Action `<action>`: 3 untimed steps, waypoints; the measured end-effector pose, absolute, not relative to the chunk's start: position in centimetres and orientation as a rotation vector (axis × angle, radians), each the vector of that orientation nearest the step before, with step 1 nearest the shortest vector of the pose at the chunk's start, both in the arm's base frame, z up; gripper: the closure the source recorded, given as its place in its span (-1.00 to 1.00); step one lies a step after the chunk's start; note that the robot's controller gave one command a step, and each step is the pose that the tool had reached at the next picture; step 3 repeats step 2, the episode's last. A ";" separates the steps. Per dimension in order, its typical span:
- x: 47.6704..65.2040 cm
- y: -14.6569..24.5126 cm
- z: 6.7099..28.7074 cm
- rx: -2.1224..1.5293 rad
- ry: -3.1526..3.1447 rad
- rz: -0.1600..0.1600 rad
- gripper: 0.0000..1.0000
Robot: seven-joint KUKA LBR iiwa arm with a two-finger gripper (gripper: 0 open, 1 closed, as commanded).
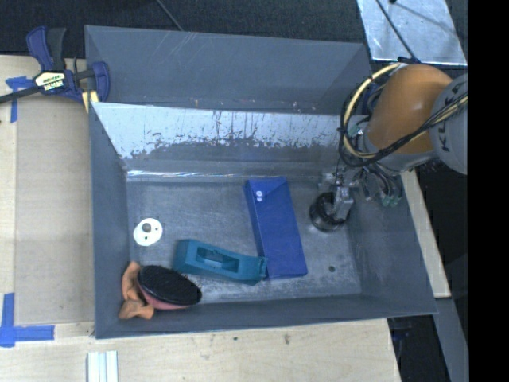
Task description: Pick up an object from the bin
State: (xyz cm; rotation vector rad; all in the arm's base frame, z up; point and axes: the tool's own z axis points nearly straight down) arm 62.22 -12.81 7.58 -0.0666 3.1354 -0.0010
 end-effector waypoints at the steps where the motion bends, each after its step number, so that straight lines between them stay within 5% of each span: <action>1: 60.1 -13.6 28.3 -0.036 3.140 -0.001 1.00; 3: 60.1 -13.7 29.6 -0.035 3.133 -0.003 1.00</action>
Offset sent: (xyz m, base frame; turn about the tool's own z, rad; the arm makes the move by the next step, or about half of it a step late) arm 0.0000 0.0000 0.0000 0.0000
